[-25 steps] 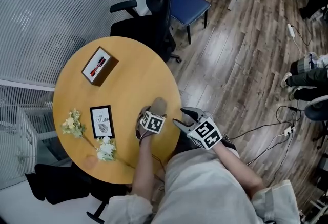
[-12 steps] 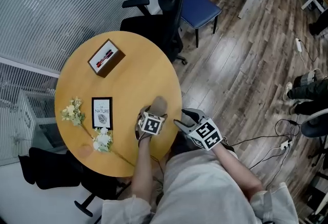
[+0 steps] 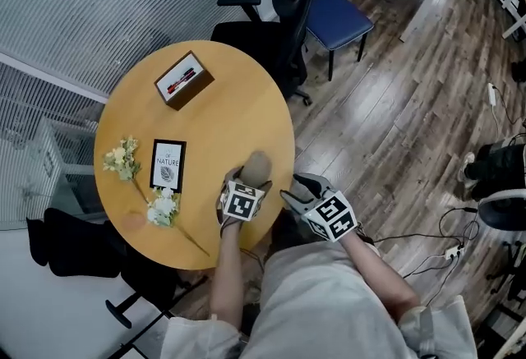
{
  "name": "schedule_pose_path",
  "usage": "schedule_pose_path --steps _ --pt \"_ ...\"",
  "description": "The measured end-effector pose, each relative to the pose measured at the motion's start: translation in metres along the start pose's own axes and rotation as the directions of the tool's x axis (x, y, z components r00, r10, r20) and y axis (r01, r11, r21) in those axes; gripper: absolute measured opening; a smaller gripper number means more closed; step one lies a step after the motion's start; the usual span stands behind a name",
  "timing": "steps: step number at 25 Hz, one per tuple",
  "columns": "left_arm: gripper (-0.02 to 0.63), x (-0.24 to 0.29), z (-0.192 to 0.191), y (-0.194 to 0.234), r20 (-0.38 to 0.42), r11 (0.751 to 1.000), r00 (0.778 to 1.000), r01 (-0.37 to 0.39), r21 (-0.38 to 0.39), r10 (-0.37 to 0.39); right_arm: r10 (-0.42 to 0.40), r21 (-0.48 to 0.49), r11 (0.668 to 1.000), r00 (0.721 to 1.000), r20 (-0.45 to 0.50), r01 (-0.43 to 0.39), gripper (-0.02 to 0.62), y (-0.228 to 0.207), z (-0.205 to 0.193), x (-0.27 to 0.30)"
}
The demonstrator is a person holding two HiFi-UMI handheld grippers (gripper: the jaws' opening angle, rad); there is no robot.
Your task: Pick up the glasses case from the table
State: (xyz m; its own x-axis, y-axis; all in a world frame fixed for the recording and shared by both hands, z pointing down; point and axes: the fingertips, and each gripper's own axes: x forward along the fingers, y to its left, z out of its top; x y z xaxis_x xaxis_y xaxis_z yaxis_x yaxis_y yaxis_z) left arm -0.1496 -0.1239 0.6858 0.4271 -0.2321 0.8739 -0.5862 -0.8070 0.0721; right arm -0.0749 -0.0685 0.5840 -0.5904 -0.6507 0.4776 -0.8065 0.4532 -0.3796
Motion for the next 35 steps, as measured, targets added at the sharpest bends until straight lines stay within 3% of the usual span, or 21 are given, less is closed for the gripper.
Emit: schedule_pose_path --steps 17,26,35 --pt "0.376 -0.052 0.015 -0.044 0.176 0.975 0.98 -0.048 -0.217 0.088 0.099 -0.048 0.994 0.995 0.01 -0.099 0.21 -0.006 -0.003 -0.026" --pt "0.376 -0.073 0.01 -0.064 0.235 0.942 0.958 -0.078 -0.326 0.161 0.179 -0.096 0.979 0.984 -0.003 -0.179 0.21 0.007 -0.006 -0.035" --pt "0.376 -0.085 0.004 -0.074 0.329 0.89 0.914 -0.068 -0.452 0.237 0.23 -0.142 0.962 0.973 -0.039 -0.233 0.21 0.007 -0.016 -0.039"
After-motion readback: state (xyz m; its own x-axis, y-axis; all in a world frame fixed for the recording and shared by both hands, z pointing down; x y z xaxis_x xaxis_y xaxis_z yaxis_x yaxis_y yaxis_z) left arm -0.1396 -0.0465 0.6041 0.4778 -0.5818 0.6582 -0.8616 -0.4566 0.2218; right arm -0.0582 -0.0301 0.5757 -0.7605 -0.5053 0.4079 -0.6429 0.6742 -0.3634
